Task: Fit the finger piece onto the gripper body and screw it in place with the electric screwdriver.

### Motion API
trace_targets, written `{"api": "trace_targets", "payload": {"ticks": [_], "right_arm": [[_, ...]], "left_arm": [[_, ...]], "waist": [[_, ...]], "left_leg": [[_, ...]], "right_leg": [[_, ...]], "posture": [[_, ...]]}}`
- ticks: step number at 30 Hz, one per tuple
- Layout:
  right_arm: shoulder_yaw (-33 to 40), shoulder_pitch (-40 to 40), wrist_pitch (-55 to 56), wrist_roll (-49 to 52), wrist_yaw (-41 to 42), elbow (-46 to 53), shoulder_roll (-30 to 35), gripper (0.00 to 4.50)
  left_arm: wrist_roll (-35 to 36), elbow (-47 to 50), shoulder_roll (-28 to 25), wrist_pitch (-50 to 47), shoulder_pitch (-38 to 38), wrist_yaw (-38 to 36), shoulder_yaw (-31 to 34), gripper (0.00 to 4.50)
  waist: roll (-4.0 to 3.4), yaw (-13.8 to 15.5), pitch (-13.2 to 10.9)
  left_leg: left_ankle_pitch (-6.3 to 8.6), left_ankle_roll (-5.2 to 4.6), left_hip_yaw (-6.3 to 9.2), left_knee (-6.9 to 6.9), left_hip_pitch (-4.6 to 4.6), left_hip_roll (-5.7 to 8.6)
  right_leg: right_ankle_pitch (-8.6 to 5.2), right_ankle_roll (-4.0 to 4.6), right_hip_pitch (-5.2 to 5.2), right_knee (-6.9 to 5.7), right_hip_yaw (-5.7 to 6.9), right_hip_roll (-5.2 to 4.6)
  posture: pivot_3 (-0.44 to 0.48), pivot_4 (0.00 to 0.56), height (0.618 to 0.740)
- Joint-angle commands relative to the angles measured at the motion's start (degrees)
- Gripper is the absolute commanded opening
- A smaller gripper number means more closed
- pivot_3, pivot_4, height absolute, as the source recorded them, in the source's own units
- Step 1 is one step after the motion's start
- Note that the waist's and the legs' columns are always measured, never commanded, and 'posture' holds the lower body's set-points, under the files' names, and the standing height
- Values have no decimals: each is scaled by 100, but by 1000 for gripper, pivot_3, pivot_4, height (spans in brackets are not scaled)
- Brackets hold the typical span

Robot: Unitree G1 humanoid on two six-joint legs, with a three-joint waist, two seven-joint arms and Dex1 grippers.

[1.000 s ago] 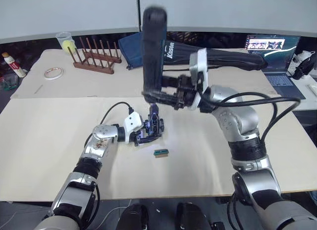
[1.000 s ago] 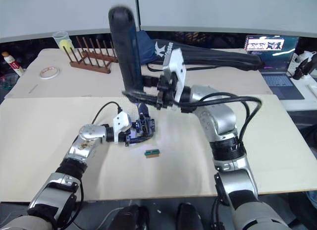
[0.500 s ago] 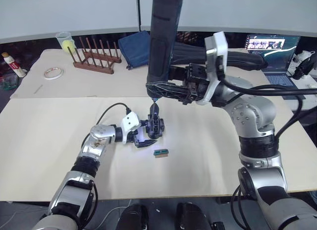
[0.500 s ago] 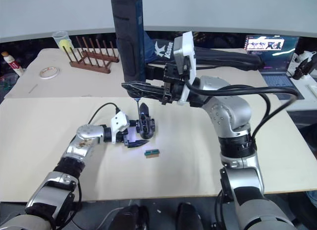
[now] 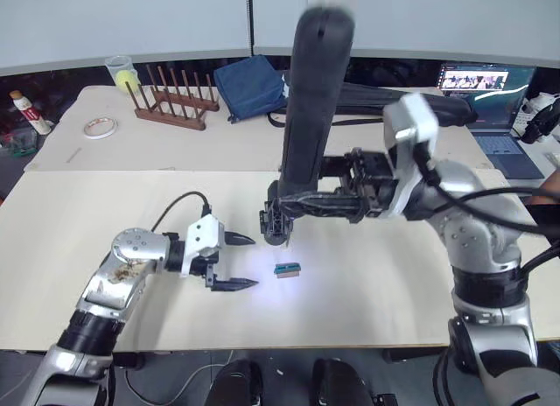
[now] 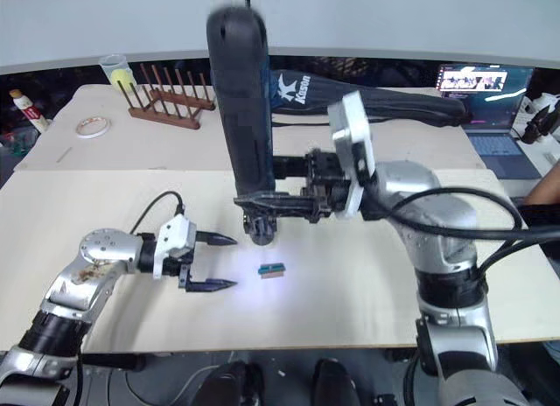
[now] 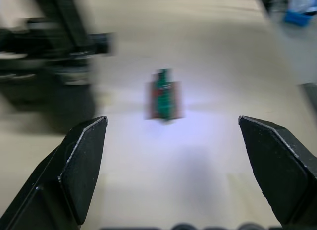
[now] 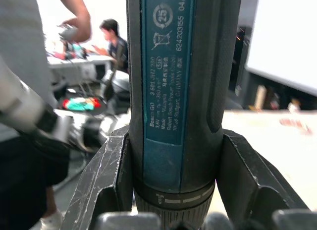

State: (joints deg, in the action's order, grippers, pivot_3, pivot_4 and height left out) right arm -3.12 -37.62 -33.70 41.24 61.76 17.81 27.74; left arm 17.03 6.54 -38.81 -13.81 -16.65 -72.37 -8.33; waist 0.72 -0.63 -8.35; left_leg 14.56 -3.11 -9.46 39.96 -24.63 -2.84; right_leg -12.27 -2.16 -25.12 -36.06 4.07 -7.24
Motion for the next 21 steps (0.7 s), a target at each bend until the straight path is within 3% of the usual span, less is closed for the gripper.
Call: {"api": "trace_targets", "payload": {"ticks": [1,9,21], "right_arm": [[5,152,522,-193,-28,232,-102,1928],[-233,665,1027,-755,-200,36,-312,1928],[-427,733,1336,-1029,-125,-163,-422,1928]], "left_arm": [[-177,127,120,179,90,362,-40,4500],[-354,58,346,365,298,676,-225,4500],[-447,-229,458,507,29,696,-336,4500]], "waist": [[0,-3,0],[1,-3,0],[1,-4,0]], "left_leg": [[-1,2,0,1,0,1],[-2,4,0,0,1,0],[-3,5,0,3,1,1]], "right_leg": [[0,0,0,-1,0,2],[0,0,2,2,0,7],[0,1,2,0,0,7]], "posture": [[0,150,740],[0,150,740],[0,150,740]]}}
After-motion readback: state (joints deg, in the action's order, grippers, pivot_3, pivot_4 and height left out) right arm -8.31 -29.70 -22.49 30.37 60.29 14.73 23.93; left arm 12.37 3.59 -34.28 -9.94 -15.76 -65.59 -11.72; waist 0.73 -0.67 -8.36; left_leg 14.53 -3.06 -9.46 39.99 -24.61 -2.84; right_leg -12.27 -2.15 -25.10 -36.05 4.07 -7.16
